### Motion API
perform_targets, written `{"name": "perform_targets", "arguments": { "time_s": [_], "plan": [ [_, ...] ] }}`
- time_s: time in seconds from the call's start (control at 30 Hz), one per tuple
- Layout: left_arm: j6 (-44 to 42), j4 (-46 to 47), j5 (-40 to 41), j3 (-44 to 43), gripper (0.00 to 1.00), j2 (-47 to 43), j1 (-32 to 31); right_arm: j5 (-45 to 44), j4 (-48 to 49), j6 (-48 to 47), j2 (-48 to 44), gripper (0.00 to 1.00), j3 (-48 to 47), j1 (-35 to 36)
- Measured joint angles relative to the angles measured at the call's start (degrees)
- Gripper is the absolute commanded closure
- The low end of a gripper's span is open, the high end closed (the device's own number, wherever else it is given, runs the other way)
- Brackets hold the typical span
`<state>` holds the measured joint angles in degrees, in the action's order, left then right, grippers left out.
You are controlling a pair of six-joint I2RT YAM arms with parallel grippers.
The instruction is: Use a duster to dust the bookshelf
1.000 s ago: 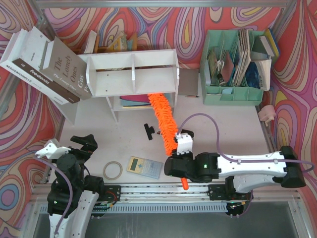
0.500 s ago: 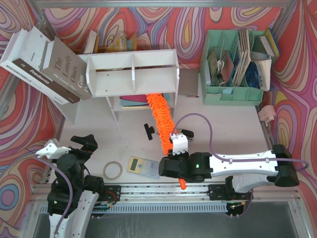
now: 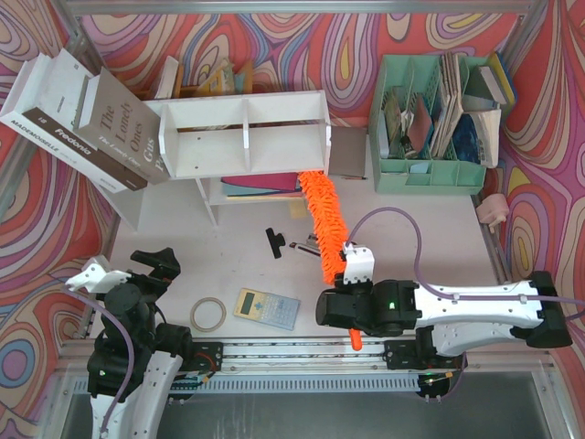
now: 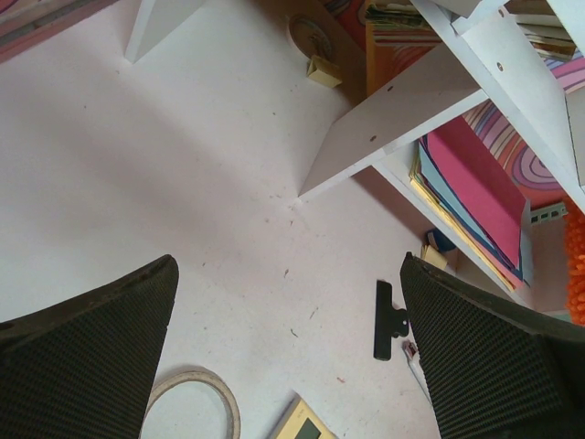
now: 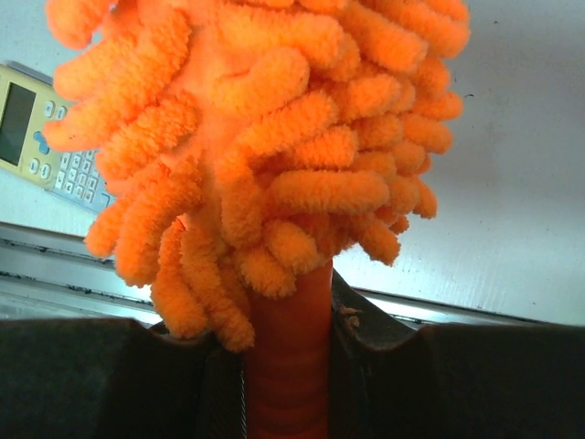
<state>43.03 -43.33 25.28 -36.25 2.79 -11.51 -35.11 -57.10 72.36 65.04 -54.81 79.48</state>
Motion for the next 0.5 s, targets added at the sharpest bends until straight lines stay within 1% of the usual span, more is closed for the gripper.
{"name": "perform_targets", "arguments": {
  "time_s": [0.27,0.5],
  "plan": [
    [0.0,0.0,0.0,0.0,0.02,0.0,0.0,0.3,2.0,-0.1,4.3,1.0,0.3,-0.1],
    [0.0,0.0,0.0,0.0,0.01,0.0,0.0,3.9,8.3,-2.3,2.8,1.0,7.0,-3.0]
  ]
}}
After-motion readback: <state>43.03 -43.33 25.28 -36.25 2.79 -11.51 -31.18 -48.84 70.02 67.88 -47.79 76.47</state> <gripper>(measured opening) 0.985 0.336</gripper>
